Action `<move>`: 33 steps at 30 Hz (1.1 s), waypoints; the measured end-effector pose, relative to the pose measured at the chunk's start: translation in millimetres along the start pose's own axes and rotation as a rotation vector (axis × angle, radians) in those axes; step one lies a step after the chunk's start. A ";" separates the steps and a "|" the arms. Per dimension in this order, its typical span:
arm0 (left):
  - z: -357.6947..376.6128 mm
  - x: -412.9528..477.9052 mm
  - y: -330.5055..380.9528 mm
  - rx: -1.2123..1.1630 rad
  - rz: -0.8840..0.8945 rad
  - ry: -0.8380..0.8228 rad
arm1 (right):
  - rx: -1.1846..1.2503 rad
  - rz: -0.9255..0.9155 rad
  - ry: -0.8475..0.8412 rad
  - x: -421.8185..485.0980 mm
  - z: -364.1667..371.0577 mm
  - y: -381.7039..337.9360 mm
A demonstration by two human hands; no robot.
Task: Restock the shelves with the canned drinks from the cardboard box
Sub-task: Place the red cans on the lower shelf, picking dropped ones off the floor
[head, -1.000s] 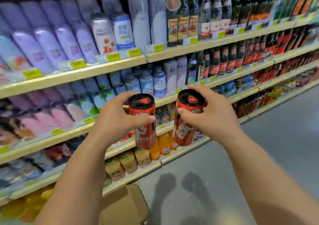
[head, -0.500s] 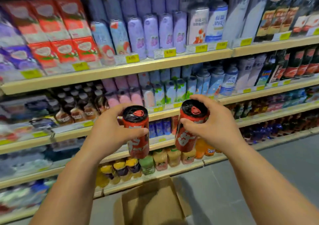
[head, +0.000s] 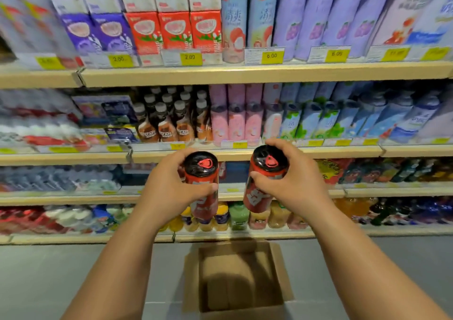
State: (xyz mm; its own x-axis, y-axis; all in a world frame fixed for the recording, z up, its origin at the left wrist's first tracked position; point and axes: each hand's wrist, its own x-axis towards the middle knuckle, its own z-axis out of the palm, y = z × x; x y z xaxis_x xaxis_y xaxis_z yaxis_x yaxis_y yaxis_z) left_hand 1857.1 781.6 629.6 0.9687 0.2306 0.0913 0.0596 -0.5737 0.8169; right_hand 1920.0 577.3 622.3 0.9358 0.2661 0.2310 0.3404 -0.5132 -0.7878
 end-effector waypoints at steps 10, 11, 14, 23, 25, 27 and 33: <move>31.0 49.1 -63.8 0.000 -0.097 0.002 | -0.042 0.084 -0.161 43.7 61.7 59.4; 35.4 55.9 -73.5 -0.012 -0.107 -0.006 | -0.046 0.113 -0.169 48.2 72.1 67.6; 49.9 79.9 -110.9 -0.004 -0.130 -0.047 | -0.053 0.197 -0.163 60.1 107.3 95.9; 117.0 134.2 -256.0 0.056 -0.034 -0.085 | -0.077 0.211 -0.087 100.0 216.1 212.1; 134.7 142.2 -287.6 0.045 -0.034 -0.102 | -0.034 0.206 -0.027 115.2 240.0 239.7; 150.6 149.8 -314.7 0.007 -0.033 -0.123 | -0.004 0.203 0.055 133.6 260.8 265.4; 191.4 169.2 -365.8 -0.055 -0.061 -0.153 | -0.063 0.131 0.226 202.0 301.7 327.8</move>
State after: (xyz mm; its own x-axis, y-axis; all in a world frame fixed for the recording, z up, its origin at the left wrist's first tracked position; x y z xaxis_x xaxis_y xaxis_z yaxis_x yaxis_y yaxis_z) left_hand 2045.3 880.0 237.2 0.9893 0.1392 -0.0435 0.1101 -0.5175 0.8486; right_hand 2193.2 709.0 238.5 0.9665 0.0092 0.2566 0.2137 -0.5827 -0.7841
